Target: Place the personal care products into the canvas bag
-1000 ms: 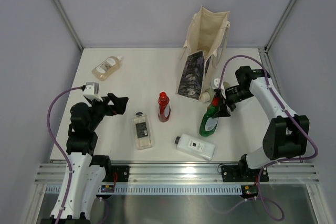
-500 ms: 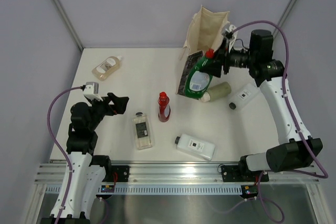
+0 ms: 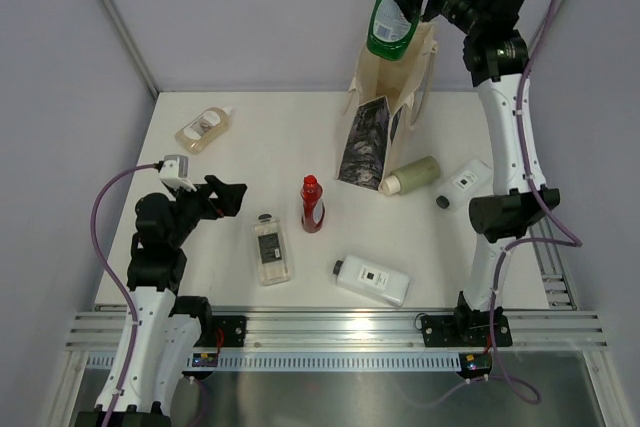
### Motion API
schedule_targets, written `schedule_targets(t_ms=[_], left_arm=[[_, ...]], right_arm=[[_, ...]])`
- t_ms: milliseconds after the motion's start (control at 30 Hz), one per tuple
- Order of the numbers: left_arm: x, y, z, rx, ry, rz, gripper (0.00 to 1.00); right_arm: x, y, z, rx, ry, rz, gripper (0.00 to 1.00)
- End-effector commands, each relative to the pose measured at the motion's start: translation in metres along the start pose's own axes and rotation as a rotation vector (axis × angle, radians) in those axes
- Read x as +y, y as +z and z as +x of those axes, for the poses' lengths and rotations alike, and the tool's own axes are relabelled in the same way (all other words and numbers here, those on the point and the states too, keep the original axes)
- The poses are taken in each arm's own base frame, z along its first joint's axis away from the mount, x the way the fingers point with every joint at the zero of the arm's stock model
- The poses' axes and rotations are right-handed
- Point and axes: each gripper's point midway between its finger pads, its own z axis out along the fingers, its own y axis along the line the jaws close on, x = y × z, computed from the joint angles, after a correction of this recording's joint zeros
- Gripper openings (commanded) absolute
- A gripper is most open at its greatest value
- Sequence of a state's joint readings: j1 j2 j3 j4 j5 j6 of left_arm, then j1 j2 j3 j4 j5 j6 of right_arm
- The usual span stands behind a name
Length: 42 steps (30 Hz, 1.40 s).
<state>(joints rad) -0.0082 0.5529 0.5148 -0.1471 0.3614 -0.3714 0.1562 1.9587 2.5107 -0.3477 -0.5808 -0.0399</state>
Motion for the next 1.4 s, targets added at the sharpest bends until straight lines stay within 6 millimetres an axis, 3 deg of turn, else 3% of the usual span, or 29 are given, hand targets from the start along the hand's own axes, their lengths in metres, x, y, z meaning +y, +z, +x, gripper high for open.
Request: schedule_targets(t_ms=[0,67,100,133,200,300,433,533,567,633,800,967,1133,1167,1233,1267,1333,1367], left_arm=[[-0.01,-0.001,-0.014,-0.043,-0.008,0.037,0.99],[-0.009,0.0,-0.012,-0.046,-0.015,0.039,0.99],[-0.01,0.0,-0.011,-0.044,-0.019,0.042,0.99],[-0.011,0.0,-0.012,-0.043,-0.019,0.044,0.99],[-0.011,0.001,-0.013,-0.041,-0.022,0.042,0.99],[-0.006,0.003,-0.012,-0.028,-0.054,0.01,0.99],[-0.01,0.005,-0.01,-0.015,-0.105,0.027,0.99],[-0.019,0.008,-0.006,0.014,-0.122,0.064,0.99],[-0.023,0.009,-0.004,0.026,-0.119,0.072,0.99],[-0.036,0.012,0.003,0.057,-0.088,0.101,0.99],[-0.057,0.022,0.021,0.12,0.001,0.126,0.99],[-0.082,0.028,0.046,0.152,0.135,0.19,0.99],[-0.104,0.037,0.058,0.138,0.225,0.216,0.99],[-0.108,0.041,0.062,0.139,0.238,0.215,0.99],[-0.122,0.045,0.065,0.113,0.257,0.227,0.99],[-0.121,0.051,0.074,0.126,0.281,0.197,0.99],[-0.134,0.056,0.082,0.124,0.306,0.2,0.99],[-0.133,0.061,0.085,0.121,0.313,0.164,0.99]], right_arm=[[-0.066,0.025,0.022,-0.035,-0.123,0.239,0.0],[-0.078,0.034,0.032,-0.037,-0.161,0.267,0.0],[-0.091,0.046,0.061,0.0,-0.169,0.281,0.0],[-0.094,0.048,0.057,-0.015,-0.195,0.29,0.0],[-0.105,0.06,0.089,0.024,-0.231,0.314,0.0],[-0.112,0.068,0.113,0.052,-0.262,0.337,0.0],[-0.116,0.074,0.168,0.155,-0.277,0.343,0.01],[-0.117,0.071,0.192,0.205,-0.269,0.35,0.12],[-0.116,0.07,0.193,0.208,-0.268,0.35,0.25],[-0.114,0.068,0.205,0.235,-0.263,0.339,0.38],[-0.105,0.062,0.199,0.255,-0.255,0.301,0.81],[-0.088,0.05,0.161,0.245,-0.216,0.248,0.96],[-0.06,0.024,0.131,0.267,-0.169,0.122,0.99],[-0.049,0.012,0.117,0.274,-0.153,0.095,0.99],[-0.037,-0.004,0.117,0.297,-0.115,0.038,1.0],[-0.023,-0.017,0.099,0.284,-0.104,0.007,0.99],[-0.015,-0.036,0.113,0.333,-0.049,-0.02,1.0],[-0.001,-0.051,0.093,0.307,-0.041,-0.046,1.0]])
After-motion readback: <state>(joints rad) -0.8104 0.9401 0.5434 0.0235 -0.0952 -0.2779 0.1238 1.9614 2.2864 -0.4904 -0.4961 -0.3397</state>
